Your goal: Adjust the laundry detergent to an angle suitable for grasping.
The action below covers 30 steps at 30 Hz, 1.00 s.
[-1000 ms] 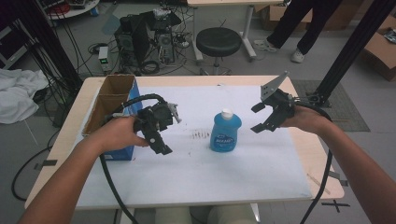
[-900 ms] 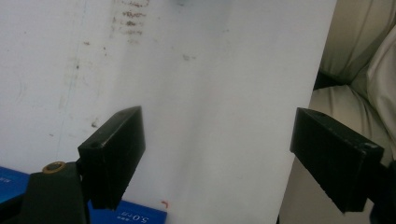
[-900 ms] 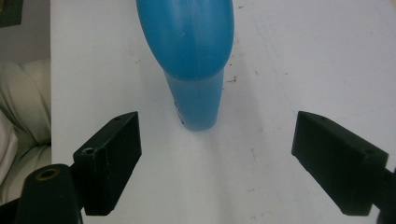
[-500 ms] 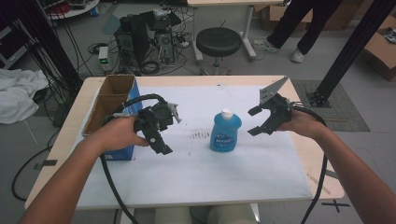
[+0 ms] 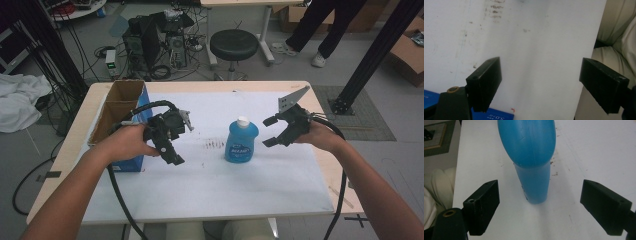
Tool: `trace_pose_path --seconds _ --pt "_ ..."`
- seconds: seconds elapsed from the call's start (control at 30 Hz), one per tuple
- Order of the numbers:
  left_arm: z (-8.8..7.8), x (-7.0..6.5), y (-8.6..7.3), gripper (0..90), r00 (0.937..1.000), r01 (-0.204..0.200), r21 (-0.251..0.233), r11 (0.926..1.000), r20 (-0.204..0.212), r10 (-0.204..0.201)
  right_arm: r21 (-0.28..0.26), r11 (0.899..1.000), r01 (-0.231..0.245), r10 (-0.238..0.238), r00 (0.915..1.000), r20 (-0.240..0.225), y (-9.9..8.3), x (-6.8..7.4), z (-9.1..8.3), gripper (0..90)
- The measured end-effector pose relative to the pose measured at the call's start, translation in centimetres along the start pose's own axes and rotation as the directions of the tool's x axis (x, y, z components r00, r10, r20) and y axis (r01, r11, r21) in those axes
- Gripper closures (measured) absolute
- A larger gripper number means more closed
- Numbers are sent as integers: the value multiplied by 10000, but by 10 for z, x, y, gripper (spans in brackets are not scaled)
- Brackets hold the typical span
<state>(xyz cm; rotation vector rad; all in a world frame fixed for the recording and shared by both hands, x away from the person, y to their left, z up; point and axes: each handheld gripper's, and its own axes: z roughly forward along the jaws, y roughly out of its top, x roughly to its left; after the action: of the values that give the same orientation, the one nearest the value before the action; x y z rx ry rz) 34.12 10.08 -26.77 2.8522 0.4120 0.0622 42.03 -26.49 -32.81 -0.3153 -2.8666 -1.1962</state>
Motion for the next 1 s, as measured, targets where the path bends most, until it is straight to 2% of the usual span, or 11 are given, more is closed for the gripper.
trace_pose_path --seconds 0.13,0.2,0.37,0.67,1.0 --pt "0 0 0 187 10000 1 5 10000 -17 -1 -196 9998 -44 43 10000 -43 -2 0 1 155" --pt "0 0 0 187 10000 -24 -37 10000 -15 24 -546 9985 -86 81 9999 -91 -2 -1 2 155" --pt "0 0 -1 189 10000 -33 -90 10000 -38 32 -594 9981 -137 126 9997 -185 -5 -3 7 155" --pt "2 1 -2 189 10000 22 -128 9999 -2 -22 -989 9948 -232 207 9994 -267 -14 -5 13 154" --pt "3 1 -3 189 10000 50 -101 9999 9 -50 -1182 9930 -74 50 9998 -211 -17 -5 20 156"
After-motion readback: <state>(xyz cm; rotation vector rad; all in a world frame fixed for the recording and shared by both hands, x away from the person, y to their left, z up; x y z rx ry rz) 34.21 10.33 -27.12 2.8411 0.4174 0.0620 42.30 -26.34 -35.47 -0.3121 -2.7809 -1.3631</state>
